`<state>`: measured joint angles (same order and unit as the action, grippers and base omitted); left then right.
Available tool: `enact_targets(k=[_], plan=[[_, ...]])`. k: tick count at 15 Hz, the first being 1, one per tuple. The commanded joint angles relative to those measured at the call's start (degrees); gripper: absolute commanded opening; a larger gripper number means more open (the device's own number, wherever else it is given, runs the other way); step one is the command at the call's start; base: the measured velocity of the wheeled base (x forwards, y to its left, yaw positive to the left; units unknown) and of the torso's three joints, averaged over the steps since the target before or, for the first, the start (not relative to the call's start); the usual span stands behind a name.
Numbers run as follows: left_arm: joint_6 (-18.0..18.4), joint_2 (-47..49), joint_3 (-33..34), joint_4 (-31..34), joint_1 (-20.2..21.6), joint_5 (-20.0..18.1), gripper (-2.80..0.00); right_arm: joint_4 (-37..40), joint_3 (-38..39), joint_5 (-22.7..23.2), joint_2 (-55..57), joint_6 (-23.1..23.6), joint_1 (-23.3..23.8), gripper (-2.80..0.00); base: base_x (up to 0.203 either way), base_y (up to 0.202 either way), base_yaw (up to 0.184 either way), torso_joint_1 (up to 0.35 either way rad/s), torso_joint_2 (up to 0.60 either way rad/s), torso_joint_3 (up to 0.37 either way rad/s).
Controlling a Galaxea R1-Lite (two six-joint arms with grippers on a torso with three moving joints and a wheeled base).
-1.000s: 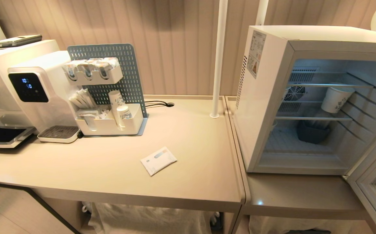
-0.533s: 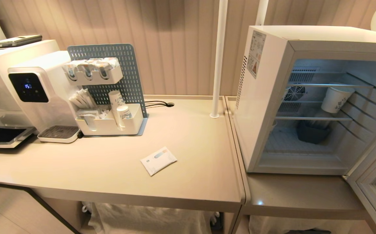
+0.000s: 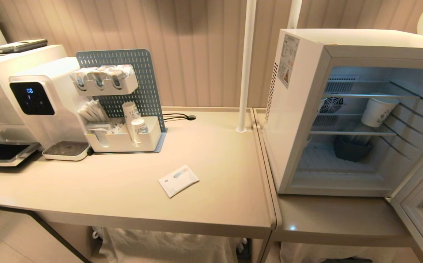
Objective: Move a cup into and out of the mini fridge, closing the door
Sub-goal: Put the yoghurt in the freezer
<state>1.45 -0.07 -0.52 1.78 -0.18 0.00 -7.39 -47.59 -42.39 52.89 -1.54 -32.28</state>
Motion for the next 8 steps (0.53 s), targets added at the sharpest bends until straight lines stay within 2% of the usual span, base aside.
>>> enact_targets(k=[1, 3, 5, 8], plan=[[-0.05, -0.01, 0.00, -0.02, 0.01, 0.00, -2.80, -0.08, -0.04, -0.03, 0.02, -0.05, 1.42, -2.80, 0.000, 0.000, 0.000, 0.000, 0.00, 0.000], [-0.05, -0.01, 0.00, -0.02, 0.01, 0.00, -2.80, -0.08, -0.67, 1.44, 0.10, -0.05, 3.46, -2.80, 0.000, 0.000, 0.000, 0.000, 0.00, 0.000], [-0.05, -0.01, 0.00, -0.02, 0.01, 0.00, -2.80, 0.12, -1.09, 5.32, -0.14, -0.02, 7.12, -2.80, 0.000, 0.000, 0.000, 0.000, 0.00, 0.000], [-0.05, -0.01, 0.00, -0.02, 0.01, 0.00, -2.80, 0.18, -0.87, 17.96, -0.81, -0.29, 16.44, -2.80, 0.000, 0.000, 0.000, 0.000, 0.00, 0.000]])
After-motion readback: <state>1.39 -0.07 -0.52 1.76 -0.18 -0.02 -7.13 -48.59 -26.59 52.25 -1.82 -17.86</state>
